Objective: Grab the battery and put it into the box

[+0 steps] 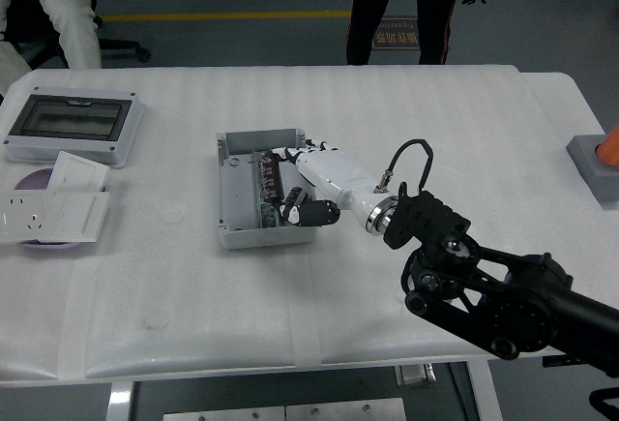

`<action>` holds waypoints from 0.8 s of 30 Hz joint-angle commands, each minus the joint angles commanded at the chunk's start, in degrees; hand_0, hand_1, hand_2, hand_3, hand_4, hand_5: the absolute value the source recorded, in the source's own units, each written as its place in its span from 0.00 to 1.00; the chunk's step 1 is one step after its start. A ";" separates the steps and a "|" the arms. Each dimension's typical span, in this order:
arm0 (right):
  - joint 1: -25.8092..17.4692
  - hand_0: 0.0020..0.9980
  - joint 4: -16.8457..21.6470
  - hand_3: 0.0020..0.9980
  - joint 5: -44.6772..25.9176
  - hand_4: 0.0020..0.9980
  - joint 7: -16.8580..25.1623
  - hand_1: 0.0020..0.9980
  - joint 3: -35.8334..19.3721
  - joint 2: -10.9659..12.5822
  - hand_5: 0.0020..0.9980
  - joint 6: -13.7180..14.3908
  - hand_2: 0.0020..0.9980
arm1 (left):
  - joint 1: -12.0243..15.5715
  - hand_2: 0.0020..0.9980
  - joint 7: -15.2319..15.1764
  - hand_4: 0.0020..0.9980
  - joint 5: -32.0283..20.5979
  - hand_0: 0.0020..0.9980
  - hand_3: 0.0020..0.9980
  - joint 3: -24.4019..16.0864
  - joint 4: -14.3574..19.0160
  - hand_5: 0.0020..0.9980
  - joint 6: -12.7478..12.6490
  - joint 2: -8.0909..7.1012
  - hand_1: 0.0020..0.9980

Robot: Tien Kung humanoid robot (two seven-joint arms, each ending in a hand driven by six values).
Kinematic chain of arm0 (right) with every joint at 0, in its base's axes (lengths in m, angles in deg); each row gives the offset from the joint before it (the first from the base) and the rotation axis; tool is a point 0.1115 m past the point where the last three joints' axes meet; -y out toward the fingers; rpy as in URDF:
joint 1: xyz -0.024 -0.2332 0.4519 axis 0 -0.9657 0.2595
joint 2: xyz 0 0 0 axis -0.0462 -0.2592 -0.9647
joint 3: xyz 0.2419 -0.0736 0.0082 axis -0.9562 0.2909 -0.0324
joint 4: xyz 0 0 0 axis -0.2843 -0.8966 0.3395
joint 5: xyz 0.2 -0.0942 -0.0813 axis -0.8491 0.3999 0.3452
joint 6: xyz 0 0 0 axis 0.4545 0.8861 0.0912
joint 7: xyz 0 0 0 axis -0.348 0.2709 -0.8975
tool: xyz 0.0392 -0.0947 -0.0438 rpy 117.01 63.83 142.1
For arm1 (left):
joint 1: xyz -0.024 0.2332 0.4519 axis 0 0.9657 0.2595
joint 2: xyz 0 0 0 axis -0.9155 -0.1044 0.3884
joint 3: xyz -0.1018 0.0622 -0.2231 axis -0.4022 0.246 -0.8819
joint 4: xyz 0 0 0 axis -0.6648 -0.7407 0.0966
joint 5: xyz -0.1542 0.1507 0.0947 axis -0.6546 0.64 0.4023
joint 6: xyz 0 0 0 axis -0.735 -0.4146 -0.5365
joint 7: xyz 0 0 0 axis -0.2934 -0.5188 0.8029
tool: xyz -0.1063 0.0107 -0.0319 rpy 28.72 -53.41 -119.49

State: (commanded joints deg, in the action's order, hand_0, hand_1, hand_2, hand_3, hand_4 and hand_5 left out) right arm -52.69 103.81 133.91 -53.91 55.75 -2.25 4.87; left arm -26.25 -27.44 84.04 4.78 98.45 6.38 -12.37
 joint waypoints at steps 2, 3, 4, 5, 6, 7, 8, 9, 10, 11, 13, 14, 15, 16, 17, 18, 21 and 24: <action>0.00 1.00 -0.15 0.97 -0.13 0.63 0.05 0.84 -0.10 -0.04 0.38 -0.13 0.86 | -0.02 0.56 0.07 0.68 0.04 0.36 0.57 -0.06 0.00 0.03 0.07 -0.02 0.60; 0.00 1.00 -0.22 0.97 -0.17 0.63 0.08 0.84 -0.16 -0.05 0.38 -0.18 0.86 | -0.02 0.56 0.10 0.68 0.04 0.36 0.57 -0.07 0.00 0.03 0.10 -0.03 0.60; 0.01 1.00 -0.29 0.97 -0.17 0.63 0.10 0.84 -0.21 -0.06 0.38 -0.21 0.86 | -0.02 0.56 0.13 0.68 0.04 0.36 0.57 -0.08 0.00 0.03 0.12 -0.03 0.60; 0.02 1.00 -0.40 0.97 -0.24 0.63 0.15 0.84 -0.28 -0.07 0.38 -0.26 0.86 | -0.01 0.56 0.18 0.68 0.09 0.36 0.57 -0.13 0.00 0.03 0.16 -0.03 0.60; 0.02 1.00 -0.48 0.97 -0.30 0.63 0.18 0.83 -0.34 -0.07 0.37 -0.27 0.85 | -0.01 0.56 0.22 0.68 0.12 0.36 0.57 -0.16 0.00 0.02 0.18 -0.03 0.60; 0.02 1.00 -0.60 0.97 -0.29 0.63 0.20 0.83 -0.41 -0.08 0.37 -0.30 0.85 | -0.01 0.56 0.26 0.68 0.14 0.36 0.57 -0.19 0.01 0.02 0.21 -0.03 0.60; 0.00 1.00 -0.72 0.97 -0.33 0.63 0.24 0.83 -0.47 -0.08 0.37 -0.34 0.85 | -0.01 0.56 0.30 0.68 0.19 0.36 0.57 -0.22 0.01 0.02 0.24 -0.03 0.60; -0.03 1.00 -0.83 0.97 -0.39 0.63 0.27 0.83 -0.52 -0.08 0.37 -0.37 0.85 | -0.02 0.56 0.34 0.68 0.24 0.36 0.57 -0.25 0.01 0.02 0.29 -0.03 0.60; -0.08 1.00 -0.95 0.97 -0.33 0.63 0.26 0.83 -0.59 -0.10 0.37 -0.40 0.85 | -0.03 0.56 0.38 0.68 0.29 0.36 0.57 -0.30 0.01 0.02 0.32 -0.04 0.60; -0.17 1.00 -1.13 0.97 -0.32 0.63 0.27 0.83 -0.70 -0.12 0.37 -0.44 0.85 | -0.06 0.56 0.42 0.68 0.39 0.36 0.57 -0.37 0.00 0.02 0.36 -0.07 0.60; -0.35 1.00 -1.37 0.97 -0.49 0.74 0.33 0.83 -0.97 -0.14 0.45 -0.42 0.86 | -0.10 0.56 0.45 0.68 0.48 0.36 0.57 -0.42 -0.01 0.01 0.40 -0.11 0.59; -0.52 1.00 -1.46 0.97 -0.64 0.74 0.39 0.83 -1.26 -0.09 0.45 -0.39 0.86 | -0.13 0.56 0.46 0.68 0.54 0.36 0.57 -0.48 -0.01 0.01 0.40 -0.13 0.59; -0.68 1.00 -1.49 0.97 -0.86 0.74 0.46 0.83 -1.58 0.01 0.45 -0.33 0.86 | -0.15 0.56 0.48 0.68 0.56 0.36 0.57 -0.51 -0.01 0.01 0.41 -0.14 0.59; -0.98 1.00 -1.45 0.97 -1.06 0.74 0.54 0.83 -2.23 0.26 0.45 -0.23 0.86 | -0.19 0.56 0.50 0.68 0.58 0.36 0.57 -0.55 -0.01 0.01 0.40 -0.18 0.59; -1.33 1.00 -1.32 0.97 -1.22 0.74 0.61 0.83 -3.04 0.64 0.45 -0.15 0.86 | -0.23 0.56 0.51 0.68 0.59 0.36 0.57 -0.57 -0.02 0.01 0.40 -0.21 0.59; -1.68 1.00 -1.18 0.97 -1.50 0.85 0.68 0.83 -3.91 1.09 0.46 -0.07 0.86 | -0.26 0.55 0.51 0.67 0.53 0.36 0.57 -0.57 -0.02 0.00 0.38 -0.24 0.59; -2.94 1.00 -0.60 0.97 -2.02 0.85 0.78 0.83 -7.09 2.97 0.46 0.14 0.86 | -0.26 0.55 0.55 0.67 0.45 0.36 0.57 -0.56 -0.01 0.00 0.35 -0.35 0.59; -4.44 1.00 0.22 0.97 -2.88 0.89 0.96 0.83 -10.84 5.47 0.49 0.42 0.86 | -0.12 0.55 0.75 0.67 0.53 0.36 0.57 -0.73 0.01 0.00 0.36 -0.46 0.59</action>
State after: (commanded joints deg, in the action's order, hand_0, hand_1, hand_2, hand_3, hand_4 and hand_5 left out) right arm -57.13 104.02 131.03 -52.95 44.91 3.22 5.29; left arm -26.37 -26.69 84.57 4.05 98.45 6.74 -12.83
